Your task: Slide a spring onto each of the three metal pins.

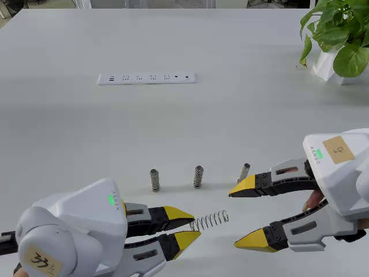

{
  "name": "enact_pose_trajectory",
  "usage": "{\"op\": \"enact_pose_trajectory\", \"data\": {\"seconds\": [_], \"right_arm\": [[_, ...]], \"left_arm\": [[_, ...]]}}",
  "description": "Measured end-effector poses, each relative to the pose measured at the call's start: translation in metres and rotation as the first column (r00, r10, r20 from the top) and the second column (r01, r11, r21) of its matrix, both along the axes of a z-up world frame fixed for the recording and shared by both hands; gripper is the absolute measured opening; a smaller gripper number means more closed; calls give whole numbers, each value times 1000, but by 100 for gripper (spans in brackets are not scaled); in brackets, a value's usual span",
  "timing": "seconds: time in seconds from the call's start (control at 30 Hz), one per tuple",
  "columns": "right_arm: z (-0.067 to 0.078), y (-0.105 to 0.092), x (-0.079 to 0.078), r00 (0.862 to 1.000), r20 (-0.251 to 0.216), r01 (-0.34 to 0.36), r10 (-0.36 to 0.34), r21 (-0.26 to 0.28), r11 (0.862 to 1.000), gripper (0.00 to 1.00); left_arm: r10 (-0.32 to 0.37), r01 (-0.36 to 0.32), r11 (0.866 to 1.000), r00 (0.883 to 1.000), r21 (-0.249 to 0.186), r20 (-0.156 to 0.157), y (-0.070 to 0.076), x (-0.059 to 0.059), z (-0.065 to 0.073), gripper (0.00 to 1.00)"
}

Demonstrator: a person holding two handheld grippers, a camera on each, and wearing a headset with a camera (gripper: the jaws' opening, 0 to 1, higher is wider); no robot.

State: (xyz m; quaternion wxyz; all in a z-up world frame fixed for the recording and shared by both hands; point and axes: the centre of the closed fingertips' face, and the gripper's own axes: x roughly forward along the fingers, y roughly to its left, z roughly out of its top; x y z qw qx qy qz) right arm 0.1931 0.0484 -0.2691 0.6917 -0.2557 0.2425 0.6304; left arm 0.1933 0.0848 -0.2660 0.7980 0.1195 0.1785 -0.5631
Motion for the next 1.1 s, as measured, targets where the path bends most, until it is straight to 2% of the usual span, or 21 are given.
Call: {"op": "enact_pose_trajectory", "data": {"seconds": [0.27, 0.47, 1.1], "right_arm": [[2, 1, -2, 999, 15, -48, 48, -8, 999, 20], [2, 3, -10, 996, -3, -94, 94, -20, 995, 10], [-1, 6, -9, 995, -17, -103, 103, -22, 994, 7]], "left_arm": [[-19, 19, 1000, 1000, 1, -13, -2, -6, -2, 6], [-24, 24, 1000, 999, -7, -24, -4, -10, -3, 6], [-18, 17, 1000, 999, -19, -33, -2, -9, -2, 6]]}}
